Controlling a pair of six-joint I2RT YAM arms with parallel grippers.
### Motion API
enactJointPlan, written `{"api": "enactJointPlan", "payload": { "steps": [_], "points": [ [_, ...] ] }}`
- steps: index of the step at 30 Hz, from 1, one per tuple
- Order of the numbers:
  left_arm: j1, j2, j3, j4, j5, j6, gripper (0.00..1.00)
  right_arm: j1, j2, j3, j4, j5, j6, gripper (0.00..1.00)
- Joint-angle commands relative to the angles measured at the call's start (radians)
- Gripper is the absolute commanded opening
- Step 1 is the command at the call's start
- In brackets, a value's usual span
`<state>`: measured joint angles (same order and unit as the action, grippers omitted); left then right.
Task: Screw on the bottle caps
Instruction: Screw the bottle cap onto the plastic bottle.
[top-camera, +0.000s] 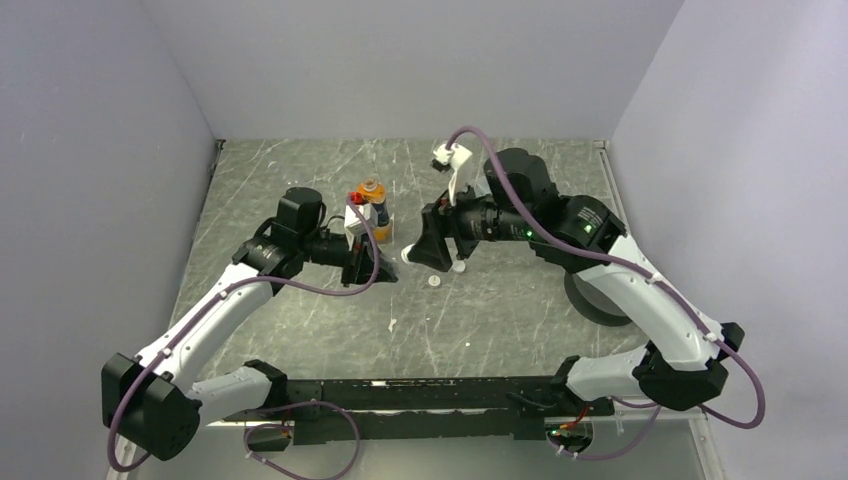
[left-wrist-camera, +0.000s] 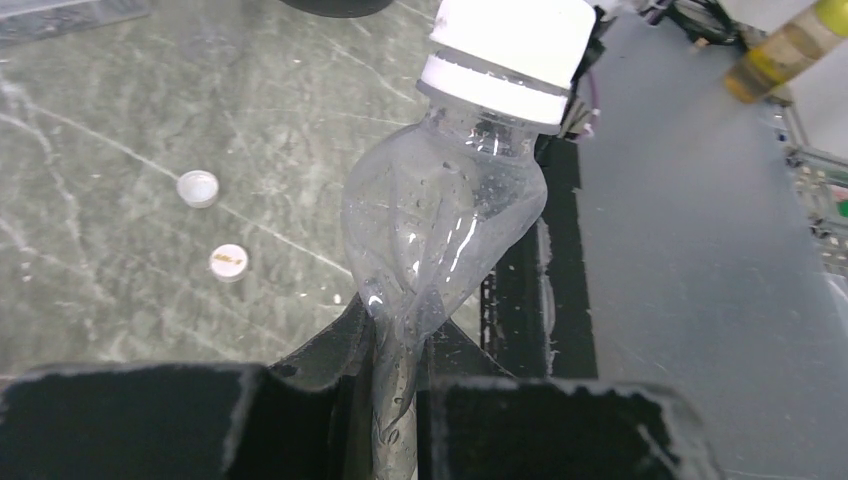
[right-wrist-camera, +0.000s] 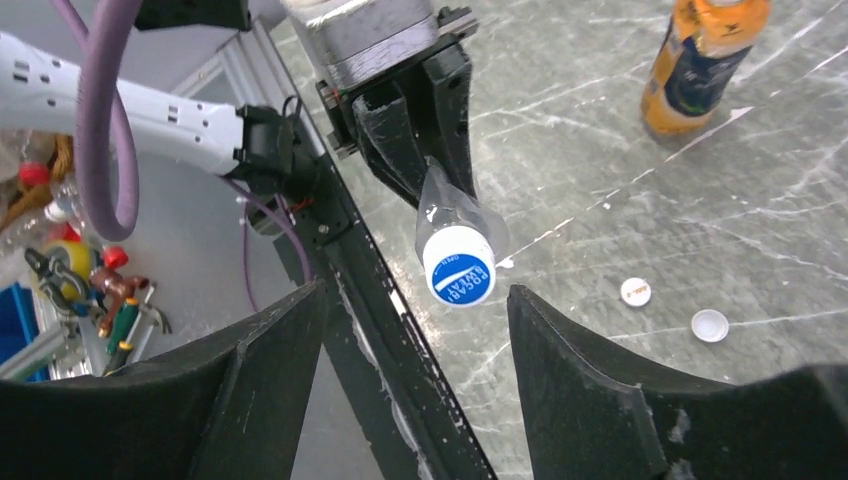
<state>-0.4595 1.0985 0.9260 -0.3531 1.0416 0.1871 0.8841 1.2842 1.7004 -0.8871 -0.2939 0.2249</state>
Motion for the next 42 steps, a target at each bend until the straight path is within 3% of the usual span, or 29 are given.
{"api": "enactJointPlan", "payload": {
  "steps": [1, 9, 15, 21, 24, 29, 36, 37, 41, 42],
  "points": [
    [0.005, 0.018, 0.043, -0.02, 0.141, 0.013, 0.0, 0.029, 0.046, 0.014, -0.038, -0.023, -0.08, 0.66],
    [0.005, 0.017, 0.031, -0.007, 0.155, 0.0, 0.0, 0.041, 0.072, 0.032, -0.058, 0.0, -0.099, 0.58],
    [0.006, 0.014, 0.02, 0.007, 0.142, -0.009, 0.0, 0.044, 0.078, 0.031, -0.055, -0.012, -0.089, 0.41],
    [0.005, 0.01, 0.02, 0.021, 0.114, -0.021, 0.0, 0.053, 0.096, 0.041, -0.08, 0.012, -0.073, 0.33],
    [0.005, -0.004, 0.018, 0.033, 0.038, -0.025, 0.0, 0.053, 0.122, 0.072, -0.1, 0.043, -0.019, 0.26],
    [0.005, -0.068, -0.019, 0.118, -0.202, -0.041, 0.0, 0.025, 0.222, 0.173, -0.176, 0.107, 0.165, 0.0],
    [0.002, -0.174, -0.085, 0.266, -0.402, -0.061, 0.0, -0.056, 0.202, 0.068, -0.017, 0.053, 0.383, 0.0],
    [0.003, -0.181, -0.092, 0.272, -0.402, -0.061, 0.0, -0.056, 0.202, 0.066, -0.008, 0.061, 0.383, 0.09],
    [0.004, -0.17, -0.081, 0.218, -0.368, -0.042, 0.0, -0.056, 0.177, 0.062, -0.005, 0.119, 0.353, 0.66],
    [0.003, -0.169, -0.083, 0.212, -0.362, -0.043, 0.0, -0.055, 0.173, 0.064, -0.013, 0.133, 0.343, 0.74]
  ]
}}
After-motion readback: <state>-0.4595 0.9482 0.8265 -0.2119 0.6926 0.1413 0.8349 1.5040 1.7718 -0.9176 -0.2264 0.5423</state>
